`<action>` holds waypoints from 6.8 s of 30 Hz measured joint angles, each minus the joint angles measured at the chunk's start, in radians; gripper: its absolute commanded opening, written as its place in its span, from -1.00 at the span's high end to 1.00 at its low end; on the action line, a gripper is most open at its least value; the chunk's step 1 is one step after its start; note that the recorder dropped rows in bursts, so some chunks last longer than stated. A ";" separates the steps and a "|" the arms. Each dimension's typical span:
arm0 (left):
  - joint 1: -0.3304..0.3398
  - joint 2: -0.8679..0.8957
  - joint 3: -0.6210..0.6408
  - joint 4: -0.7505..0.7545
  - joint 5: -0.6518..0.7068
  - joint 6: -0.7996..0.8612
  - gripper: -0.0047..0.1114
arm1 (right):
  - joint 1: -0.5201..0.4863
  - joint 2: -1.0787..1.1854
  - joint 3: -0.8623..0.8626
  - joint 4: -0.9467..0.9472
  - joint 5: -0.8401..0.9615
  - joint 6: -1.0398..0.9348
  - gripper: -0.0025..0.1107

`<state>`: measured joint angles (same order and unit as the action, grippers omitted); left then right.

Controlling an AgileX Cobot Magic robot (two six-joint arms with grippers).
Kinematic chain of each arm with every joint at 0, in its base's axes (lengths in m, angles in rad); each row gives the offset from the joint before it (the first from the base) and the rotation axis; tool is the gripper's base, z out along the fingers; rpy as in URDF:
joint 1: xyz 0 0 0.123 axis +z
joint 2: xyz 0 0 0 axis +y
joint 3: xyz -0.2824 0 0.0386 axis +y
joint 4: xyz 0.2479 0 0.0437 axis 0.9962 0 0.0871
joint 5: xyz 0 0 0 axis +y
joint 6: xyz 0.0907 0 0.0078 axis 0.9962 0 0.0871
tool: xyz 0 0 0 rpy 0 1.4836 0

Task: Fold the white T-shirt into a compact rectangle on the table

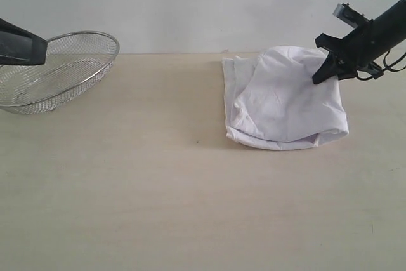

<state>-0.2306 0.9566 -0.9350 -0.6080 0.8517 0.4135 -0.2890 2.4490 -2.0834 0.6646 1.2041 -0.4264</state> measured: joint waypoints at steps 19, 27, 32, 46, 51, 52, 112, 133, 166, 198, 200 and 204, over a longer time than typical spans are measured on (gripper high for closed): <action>0.000 0.000 0.000 0.000 0.000 0.016 0.68 | -0.052 0.022 -0.056 -0.073 0.009 0.021 0.96; 0.000 0.000 0.000 0.000 0.000 0.017 0.68 | -0.052 0.022 -0.056 -0.089 -0.003 0.029 0.96; 0.000 0.000 0.000 0.000 0.000 0.017 0.68 | -0.042 0.022 -0.056 -0.109 -0.022 0.024 0.54; 0.000 0.000 0.000 0.000 0.000 0.022 0.68 | -0.026 -0.012 -0.056 -0.252 -0.099 0.162 -0.23; 0.000 0.000 0.000 0.000 0.000 0.024 0.68 | -0.026 -0.064 -0.056 -0.252 -0.104 0.172 -0.23; 0.000 0.000 0.000 0.000 0.000 0.024 0.68 | -0.026 -0.068 -0.056 -0.250 -0.106 0.177 -0.22; 0.000 0.000 0.000 -0.056 -0.045 0.024 0.68 | 0.845 -1.435 1.847 -0.071 -1.305 0.297 0.96; 0.000 0.000 0.000 -0.060 -0.039 0.024 0.68 | 0.906 -1.450 1.909 -0.067 -1.324 0.307 0.96; 0.106 -0.867 0.772 0.004 -1.039 0.141 0.68 | 0.906 -1.450 1.909 -0.063 -1.324 0.307 0.96; 0.106 -0.954 0.931 0.552 -0.563 -0.441 0.68 | 0.906 -1.450 1.909 -0.063 -1.330 0.307 0.96; 0.106 -0.954 0.931 0.567 -0.559 -0.467 0.68 | 0.906 -1.450 1.909 -0.063 -1.330 0.307 0.96; 0.106 -0.954 0.931 0.571 -0.559 -0.481 0.68 | 0.906 -1.450 1.909 -0.063 -1.330 0.307 0.96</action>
<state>-0.1241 0.0029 -0.0038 -0.0373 0.2930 -0.0672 0.6172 0.9994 -0.1740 0.6015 -0.1262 -0.1197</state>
